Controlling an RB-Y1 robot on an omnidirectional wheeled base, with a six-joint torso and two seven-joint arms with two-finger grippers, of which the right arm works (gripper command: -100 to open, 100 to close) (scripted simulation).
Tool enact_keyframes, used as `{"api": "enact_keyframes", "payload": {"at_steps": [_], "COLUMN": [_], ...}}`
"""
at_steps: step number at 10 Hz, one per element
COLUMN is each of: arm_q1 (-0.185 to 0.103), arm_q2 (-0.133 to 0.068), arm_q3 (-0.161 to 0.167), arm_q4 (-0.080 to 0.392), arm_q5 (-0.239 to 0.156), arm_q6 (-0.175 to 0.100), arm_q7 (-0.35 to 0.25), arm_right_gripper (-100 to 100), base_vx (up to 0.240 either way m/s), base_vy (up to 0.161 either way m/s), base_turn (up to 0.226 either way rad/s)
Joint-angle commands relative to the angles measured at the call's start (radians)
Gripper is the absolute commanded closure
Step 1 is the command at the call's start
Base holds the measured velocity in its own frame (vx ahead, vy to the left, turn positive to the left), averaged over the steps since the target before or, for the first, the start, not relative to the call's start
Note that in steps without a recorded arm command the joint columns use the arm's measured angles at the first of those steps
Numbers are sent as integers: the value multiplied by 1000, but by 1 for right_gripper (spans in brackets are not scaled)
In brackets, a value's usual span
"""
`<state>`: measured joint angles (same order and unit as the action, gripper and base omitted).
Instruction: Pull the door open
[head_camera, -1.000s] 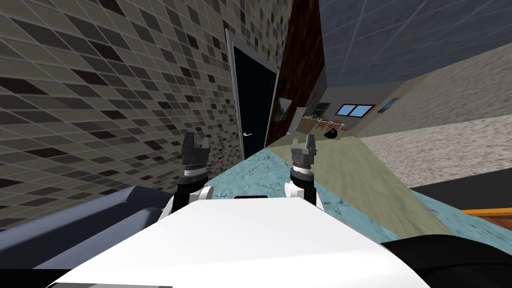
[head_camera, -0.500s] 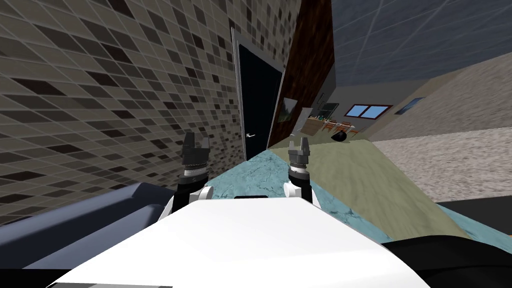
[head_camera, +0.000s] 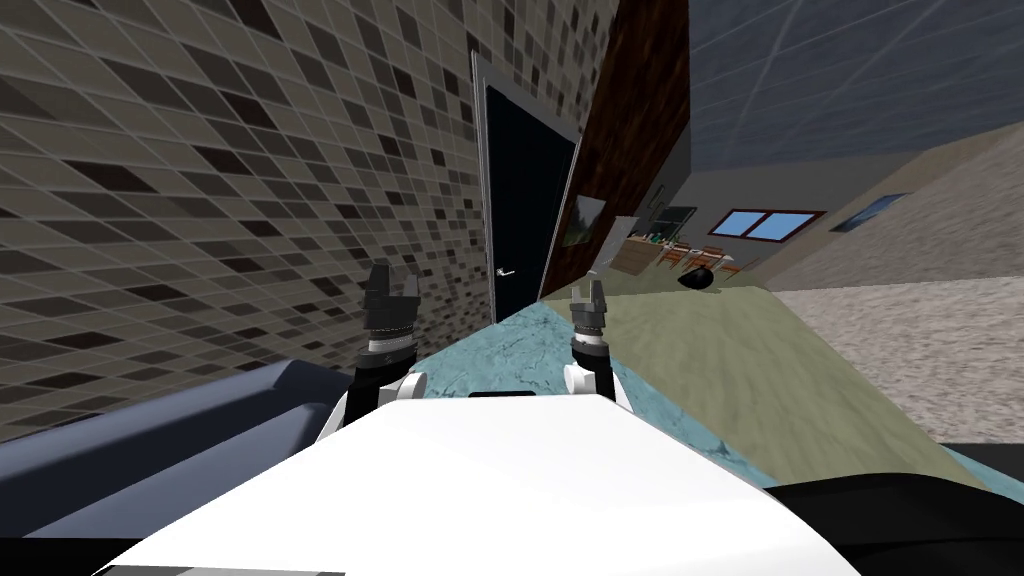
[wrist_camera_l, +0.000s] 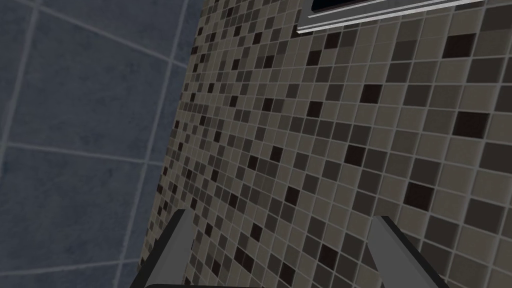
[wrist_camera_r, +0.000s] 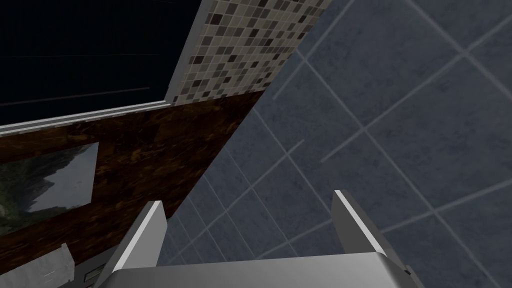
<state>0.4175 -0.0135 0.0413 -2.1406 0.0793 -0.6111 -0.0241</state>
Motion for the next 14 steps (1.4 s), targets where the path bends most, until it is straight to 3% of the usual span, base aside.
{"api": "enact_keyframes", "payload": {"at_steps": [1,5,6,10,11,14], "arm_q1": [-13,-48,-48,-87,-87,-118], "arm_q2": [-9,-29,-29,-49,-49,-63], "arm_q3": [-3,-9,-9,-17,-17,-22], "arm_q4": [35,135,138,251,254,346], "arm_q5": [-7,-25,-25,-45,-45,-61], "arm_q6": [0,-14,-14,-29,-29,-42], "arm_q7": [-1,-4,-4,-6,-6,-8], "arm_right_gripper": [-100,-100,-100,-100,-100,-100], "base_vx": [77,83,69,74,64,73], "base_vy": [-35,-18,-27,-27,-30,-36], "base_turn": [122,132,55,134,55,142]}}
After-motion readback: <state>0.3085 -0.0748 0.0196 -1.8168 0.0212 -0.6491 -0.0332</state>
